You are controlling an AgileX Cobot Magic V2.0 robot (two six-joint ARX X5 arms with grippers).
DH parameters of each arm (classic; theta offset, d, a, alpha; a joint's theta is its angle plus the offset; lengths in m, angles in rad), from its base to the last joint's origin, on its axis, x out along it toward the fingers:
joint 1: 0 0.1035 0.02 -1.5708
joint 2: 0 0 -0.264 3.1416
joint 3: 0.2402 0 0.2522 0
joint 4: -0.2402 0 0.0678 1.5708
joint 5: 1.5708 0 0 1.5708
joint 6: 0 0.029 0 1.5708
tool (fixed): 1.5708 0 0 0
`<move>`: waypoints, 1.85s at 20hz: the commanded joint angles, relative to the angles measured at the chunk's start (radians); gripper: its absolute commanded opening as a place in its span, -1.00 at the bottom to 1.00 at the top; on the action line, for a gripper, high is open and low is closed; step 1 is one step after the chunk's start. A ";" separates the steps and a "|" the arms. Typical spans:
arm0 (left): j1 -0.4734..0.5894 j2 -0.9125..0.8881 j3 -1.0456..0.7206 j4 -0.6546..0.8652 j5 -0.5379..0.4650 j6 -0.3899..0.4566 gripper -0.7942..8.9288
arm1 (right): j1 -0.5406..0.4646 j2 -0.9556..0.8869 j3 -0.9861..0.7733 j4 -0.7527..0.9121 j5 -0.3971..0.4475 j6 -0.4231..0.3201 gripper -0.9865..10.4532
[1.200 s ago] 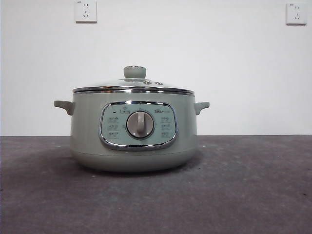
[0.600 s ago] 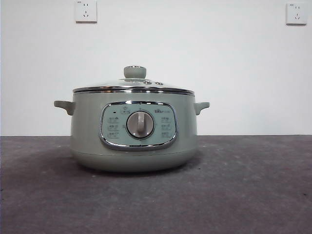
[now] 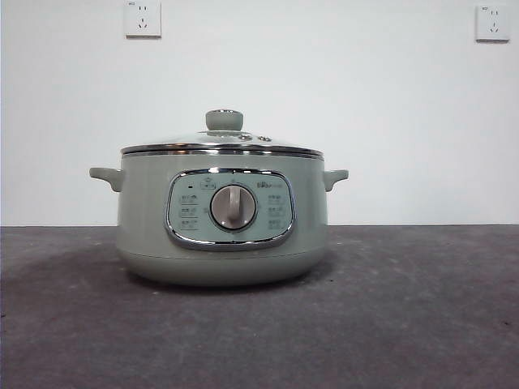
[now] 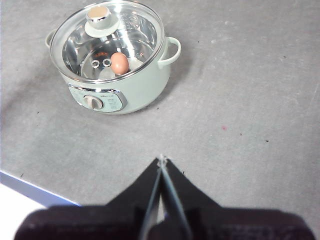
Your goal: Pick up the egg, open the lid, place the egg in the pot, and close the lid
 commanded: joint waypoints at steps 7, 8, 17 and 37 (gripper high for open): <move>0.055 -0.403 -0.772 0.375 -0.042 -0.061 -0.84 | 0.002 0.000 -0.008 -0.023 0.001 0.011 -0.83; 0.060 -0.446 -0.842 0.399 -0.042 -0.080 -0.84 | 0.002 0.000 -0.008 -0.023 0.001 0.011 -0.83; 0.109 -0.705 -1.168 0.393 -0.088 -0.220 -0.84 | 0.002 0.000 -0.008 -0.023 0.001 0.011 -0.83; 0.108 -0.702 -1.167 0.346 -0.087 -0.243 -0.84 | 0.002 0.001 -0.008 -0.023 0.008 0.008 -0.83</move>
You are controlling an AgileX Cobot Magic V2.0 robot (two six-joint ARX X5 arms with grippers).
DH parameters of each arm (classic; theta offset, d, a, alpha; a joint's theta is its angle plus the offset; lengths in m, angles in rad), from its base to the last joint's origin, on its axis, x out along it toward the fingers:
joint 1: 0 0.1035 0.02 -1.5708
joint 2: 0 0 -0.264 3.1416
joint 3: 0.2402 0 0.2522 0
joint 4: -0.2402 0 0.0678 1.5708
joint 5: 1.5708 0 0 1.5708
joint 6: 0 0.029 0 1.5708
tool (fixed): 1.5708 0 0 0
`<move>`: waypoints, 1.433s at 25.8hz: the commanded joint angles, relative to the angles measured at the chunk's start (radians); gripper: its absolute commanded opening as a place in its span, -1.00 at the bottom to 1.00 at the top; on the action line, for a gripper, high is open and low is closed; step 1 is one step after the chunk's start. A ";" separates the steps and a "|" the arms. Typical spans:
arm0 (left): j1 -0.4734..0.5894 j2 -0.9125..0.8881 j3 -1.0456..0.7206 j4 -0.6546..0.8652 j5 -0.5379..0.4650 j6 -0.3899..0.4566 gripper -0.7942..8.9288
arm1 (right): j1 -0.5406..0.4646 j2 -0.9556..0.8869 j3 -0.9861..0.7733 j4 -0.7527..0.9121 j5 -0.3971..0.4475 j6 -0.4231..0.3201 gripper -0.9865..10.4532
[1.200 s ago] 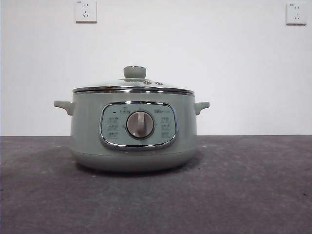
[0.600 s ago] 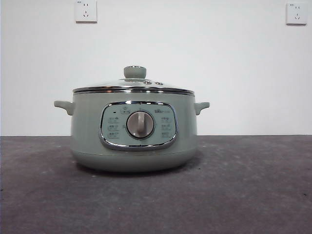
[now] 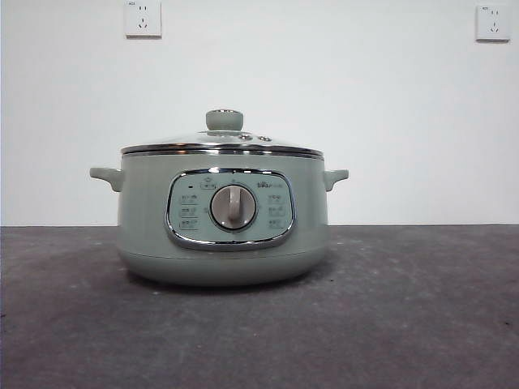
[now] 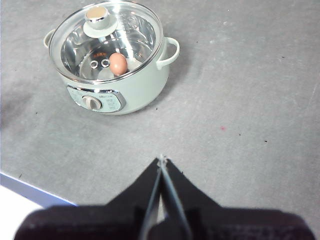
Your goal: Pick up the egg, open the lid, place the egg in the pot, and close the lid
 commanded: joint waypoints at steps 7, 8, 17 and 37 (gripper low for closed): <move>0.003 0.000 -0.010 0.009 -0.003 -0.004 -0.84 | -0.255 -0.111 -0.016 0.117 0.035 -0.060 -0.83; 0.003 0.000 -0.010 0.009 -0.003 -0.004 -0.84 | -0.311 -0.150 -0.030 0.173 0.012 -0.091 -0.83; 0.003 0.000 -0.010 0.009 -0.003 -0.004 -0.84 | -0.573 -0.517 -0.591 0.801 -0.115 -0.260 -0.83; 0.003 0.000 -0.010 0.009 -0.003 -0.004 -0.84 | -0.635 -0.747 -1.402 1.176 -0.108 -0.177 -0.83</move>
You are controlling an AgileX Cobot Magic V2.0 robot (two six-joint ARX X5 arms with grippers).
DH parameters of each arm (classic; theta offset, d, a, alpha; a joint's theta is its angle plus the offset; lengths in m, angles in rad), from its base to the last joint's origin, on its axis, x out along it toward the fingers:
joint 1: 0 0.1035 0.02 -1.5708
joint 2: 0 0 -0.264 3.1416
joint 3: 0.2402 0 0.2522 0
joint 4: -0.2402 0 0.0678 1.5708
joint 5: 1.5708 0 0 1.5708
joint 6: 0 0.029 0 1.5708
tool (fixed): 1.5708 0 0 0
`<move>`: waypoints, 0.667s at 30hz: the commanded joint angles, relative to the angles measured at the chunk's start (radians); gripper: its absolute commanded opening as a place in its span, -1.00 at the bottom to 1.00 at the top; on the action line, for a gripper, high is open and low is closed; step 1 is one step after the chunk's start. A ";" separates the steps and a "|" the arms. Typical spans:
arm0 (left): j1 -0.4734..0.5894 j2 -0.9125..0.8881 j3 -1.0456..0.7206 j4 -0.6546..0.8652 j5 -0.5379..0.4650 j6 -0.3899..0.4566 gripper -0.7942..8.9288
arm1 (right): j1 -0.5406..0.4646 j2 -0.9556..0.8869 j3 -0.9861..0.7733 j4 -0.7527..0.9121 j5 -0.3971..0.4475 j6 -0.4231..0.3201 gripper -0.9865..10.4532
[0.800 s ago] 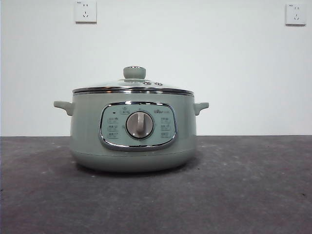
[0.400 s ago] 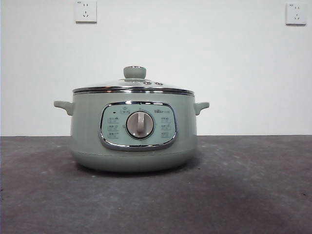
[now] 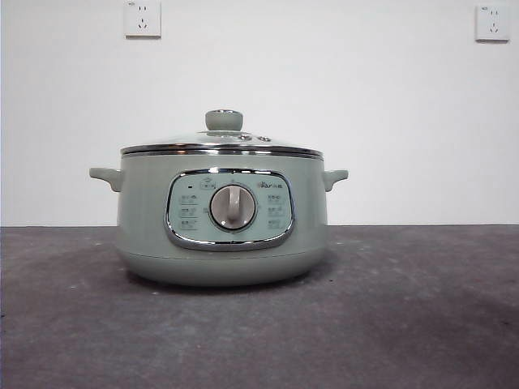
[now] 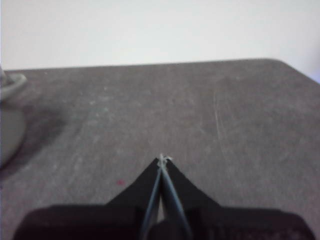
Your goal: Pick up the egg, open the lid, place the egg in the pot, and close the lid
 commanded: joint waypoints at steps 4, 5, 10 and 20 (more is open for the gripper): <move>0.003 0.000 -0.010 0.008 -0.003 -0.004 -0.84 | -0.001 -0.005 -0.056 0.010 0.000 0.012 -0.83; 0.003 0.000 -0.010 0.008 -0.003 -0.004 -0.84 | -0.001 -0.005 -0.056 0.003 -0.003 0.008 -0.83; 0.003 0.001 -0.010 0.008 -0.003 -0.004 -0.84 | -0.001 -0.005 -0.056 0.008 -0.004 0.014 -0.83; 0.003 0.004 -0.010 0.009 -0.003 -0.004 -0.84 | 0.000 -0.005 -0.056 0.010 -0.003 0.034 -0.83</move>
